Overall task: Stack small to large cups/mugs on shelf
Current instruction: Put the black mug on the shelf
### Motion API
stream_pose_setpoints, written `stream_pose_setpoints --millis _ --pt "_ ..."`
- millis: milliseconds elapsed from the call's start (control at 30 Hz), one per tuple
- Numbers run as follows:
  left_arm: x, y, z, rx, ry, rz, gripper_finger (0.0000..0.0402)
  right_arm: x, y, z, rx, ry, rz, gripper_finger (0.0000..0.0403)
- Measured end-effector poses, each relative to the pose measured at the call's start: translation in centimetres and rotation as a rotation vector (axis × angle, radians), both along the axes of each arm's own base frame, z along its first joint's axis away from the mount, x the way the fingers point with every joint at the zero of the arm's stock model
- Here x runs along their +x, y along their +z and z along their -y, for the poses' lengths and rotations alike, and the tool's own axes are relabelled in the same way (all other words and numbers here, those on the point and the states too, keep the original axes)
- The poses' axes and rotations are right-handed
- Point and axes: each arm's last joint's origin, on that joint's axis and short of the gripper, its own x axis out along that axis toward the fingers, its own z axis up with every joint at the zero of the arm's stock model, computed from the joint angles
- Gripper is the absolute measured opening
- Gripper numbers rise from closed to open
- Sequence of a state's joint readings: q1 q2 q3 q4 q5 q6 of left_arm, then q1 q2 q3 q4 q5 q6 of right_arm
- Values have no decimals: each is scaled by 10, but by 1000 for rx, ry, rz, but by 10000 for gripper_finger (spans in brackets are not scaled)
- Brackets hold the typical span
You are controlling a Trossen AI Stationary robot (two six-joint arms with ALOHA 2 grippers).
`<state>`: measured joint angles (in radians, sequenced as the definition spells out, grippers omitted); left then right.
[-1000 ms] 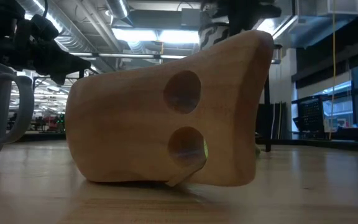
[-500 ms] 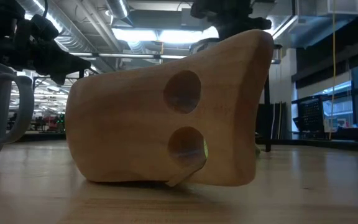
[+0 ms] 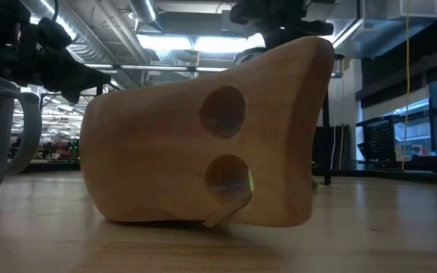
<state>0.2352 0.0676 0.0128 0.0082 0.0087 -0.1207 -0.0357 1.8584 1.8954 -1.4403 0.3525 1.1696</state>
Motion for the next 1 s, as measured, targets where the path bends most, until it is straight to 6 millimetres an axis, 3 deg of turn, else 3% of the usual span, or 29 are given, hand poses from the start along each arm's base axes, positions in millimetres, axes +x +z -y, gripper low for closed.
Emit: stream_pose_setpoints --millis 167,433,633,1000 --pt "0 0 0 0 1 0 0 1 0 1 -19 -79 34 75" --pt "0 0 0 0 0 0 0 6 -1 -5 -9 -98 91 59" --pt "0 0 0 0 0 0 0 6 -1 -9 8 -153 115 82" --pt "0 0 0 0 0 0 0 7 -1 -13 -10 -162 126 84"
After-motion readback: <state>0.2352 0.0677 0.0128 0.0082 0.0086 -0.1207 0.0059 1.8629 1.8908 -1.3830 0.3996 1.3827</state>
